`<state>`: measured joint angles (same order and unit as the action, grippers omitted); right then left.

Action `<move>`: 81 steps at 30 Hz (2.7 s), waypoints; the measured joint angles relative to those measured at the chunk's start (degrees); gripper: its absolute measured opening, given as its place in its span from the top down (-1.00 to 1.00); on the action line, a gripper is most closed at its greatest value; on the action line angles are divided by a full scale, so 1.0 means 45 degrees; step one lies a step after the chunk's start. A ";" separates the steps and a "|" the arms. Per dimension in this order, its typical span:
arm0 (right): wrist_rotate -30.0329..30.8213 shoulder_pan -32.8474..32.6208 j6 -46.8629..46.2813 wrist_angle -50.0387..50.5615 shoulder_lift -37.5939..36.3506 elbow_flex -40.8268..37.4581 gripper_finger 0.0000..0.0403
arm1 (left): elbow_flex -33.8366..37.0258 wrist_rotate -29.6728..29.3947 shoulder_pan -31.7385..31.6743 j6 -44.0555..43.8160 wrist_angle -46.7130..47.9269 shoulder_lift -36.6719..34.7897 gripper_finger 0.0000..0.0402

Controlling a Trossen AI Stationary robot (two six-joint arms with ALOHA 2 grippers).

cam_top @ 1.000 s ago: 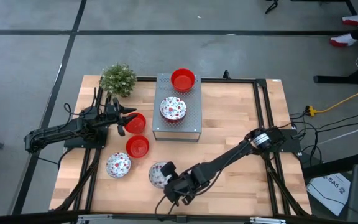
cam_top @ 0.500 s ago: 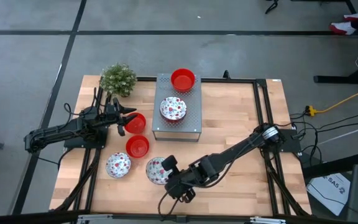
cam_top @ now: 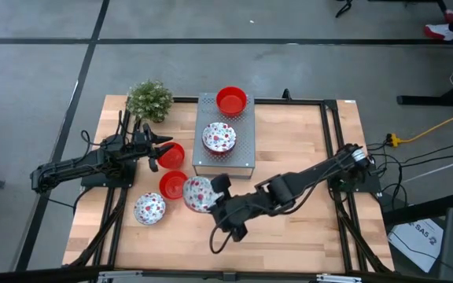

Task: Pick & Place Mini bowls
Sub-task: Stack the white patterned bowl on the white patterned bowl on the shelf

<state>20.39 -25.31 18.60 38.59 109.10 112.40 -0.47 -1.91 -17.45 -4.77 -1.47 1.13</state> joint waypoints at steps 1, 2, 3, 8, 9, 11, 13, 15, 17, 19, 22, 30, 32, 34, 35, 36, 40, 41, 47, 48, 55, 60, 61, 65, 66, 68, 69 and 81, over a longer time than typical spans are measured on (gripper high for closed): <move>0.0002 0.0044 0.0007 -0.0040 -0.0088 0.0000 0.94 | 0.0000 0.0000 -0.0005 -0.0002 0.0007 0.0000 0.35; 0.0013 0.0094 0.0008 -0.0069 -0.0185 0.0000 0.94 | -0.0005 0.0000 -0.0002 -0.0001 -0.0002 -0.0001 0.35; 0.0031 0.0133 0.0010 -0.0081 -0.0273 0.0000 0.94 | 0.0000 0.0000 -0.0005 0.0001 -0.0001 -0.0002 0.35; 0.0251 0.0416 0.0273 -0.0219 -0.0685 0.0000 0.94 | -0.0002 0.0000 -0.0005 0.0003 0.0003 0.0000 0.35; 0.0260 0.0485 0.0325 -0.0233 -0.0758 0.0000 0.94 | -0.0001 0.0000 -0.0003 0.0002 -0.0002 -0.0002 0.35; 0.0321 0.0645 0.0356 -0.0220 -0.0916 0.0000 0.94 | -0.0003 0.0000 -0.0002 0.0001 -0.0002 0.0000 0.35; 0.0679 0.0807 0.0363 -0.0232 -0.1015 0.0000 0.94 | -0.0001 0.0000 -0.0004 0.0003 0.0003 -0.0002 0.35; 0.1024 0.1011 0.0500 -0.0185 -0.1083 0.0000 0.94 | -0.0001 0.0000 -0.0005 0.0003 0.0002 0.0000 0.35; 0.1296 0.1220 0.0792 -0.0220 -0.1136 0.0000 0.94 | 0.0000 0.0005 -0.0005 -0.0001 -0.0002 0.0000 0.35; 0.1506 0.1454 0.0926 -0.0208 -0.1171 0.0000 0.94 | -0.0001 0.0000 -0.0003 0.0000 0.0003 -0.0001 0.35; 0.1576 0.1851 0.0969 -0.0204 -0.1190 0.0000 0.94 | 0.0000 0.0000 -0.0005 0.0003 0.0003 0.0000 0.35; 0.1576 0.2986 0.0979 0.0177 -0.1430 0.0000 0.94 | -0.0002 0.0000 -0.0005 0.0001 0.0003 -0.0002 0.35; 0.1575 0.3266 0.0962 0.0393 -0.1485 0.0000 0.94 | -0.0005 0.0000 0.0000 0.0003 -0.0002 0.0000 0.35; 0.1571 0.3550 0.0912 0.0687 -0.1538 0.0000 0.94 | -0.0002 0.0000 0.0000 0.0003 0.0003 -0.0003 0.35; 0.1571 0.3680 0.0839 0.0907 -0.1555 0.0000 0.94 | -0.0005 0.0000 -0.0003 0.0003 0.0000 0.0000 0.35; 0.1571 0.3819 0.0786 0.1087 -0.1569 0.0000 0.94 | 0.0000 0.0000 -0.0004 0.0003 0.0003 -0.0004 0.35; 0.1569 0.4343 0.0302 0.1873 -0.1579 0.0005 0.94 | -0.0005 0.0000 0.0000 0.0003 0.0003 0.0000 0.35; 0.1531 0.4472 0.0133 0.2118 -0.1579 0.0005 0.94 | -0.0005 0.0000 -0.0005 -0.0001 0.0003 0.0000 0.35; 0.0396 0.5154 -0.0738 0.3481 -0.1579 0.0005 0.94 | 0.0000 0.0000 -0.0002 0.0003 0.0003 0.0000 0.35; 0.0243 0.5224 -0.0792 0.3660 -0.1579 0.0005 0.94 | -0.0002 0.0000 0.0000 0.0003 0.0003 -0.0005 0.35; -0.1190 0.5438 -0.0607 0.4113 -0.1579 0.0005 0.94 | -0.0004 0.0000 -0.0004 0.0003 0.0003 -0.0004 0.35; -0.1745 0.5433 -0.0232 0.4386 -0.1533 0.0005 0.94 | -0.0005 0.0000 -0.0005 -0.0001 0.0003 -0.0002 0.35; -0.1827 0.5433 -0.0136 0.4437 -0.1519 0.0005 0.94 | 0.0000 0.0000 -0.0004 -0.0001 0.0003 0.0000 0.35; -0.2036 0.5433 0.0040 0.4528 -0.1353 -0.0034 0.94 | -0.0003 0.0000 -0.0005 0.0003 0.0001 0.0000 0.35; -0.2086 0.5433 0.0046 0.4522 -0.1291 -0.0038 0.94 | 0.0000 0.0000 -0.0002 0.0001 0.0001 0.0000 0.35; -0.2115 0.5433 0.0078 0.4524 -0.1173 -0.0053 0.94 | -0.0005 0.0000 -0.0003 0.0000 0.0001 0.0000 0.35; -0.2120 0.5433 0.0120 0.4515 -0.1128 -0.0053 0.94 | 0.0000 0.0000 0.0000 0.0000 -0.0002 0.0000 0.35; -0.2096 0.5433 0.0046 0.4507 -0.1059 -0.0053 0.64 | -0.0003 0.0000 -0.0005 0.0003 0.0003 -0.0003 0.35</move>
<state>10.96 -0.86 18.81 58.87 104.33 112.16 -0.48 -1.91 -17.47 -4.75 -1.45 1.11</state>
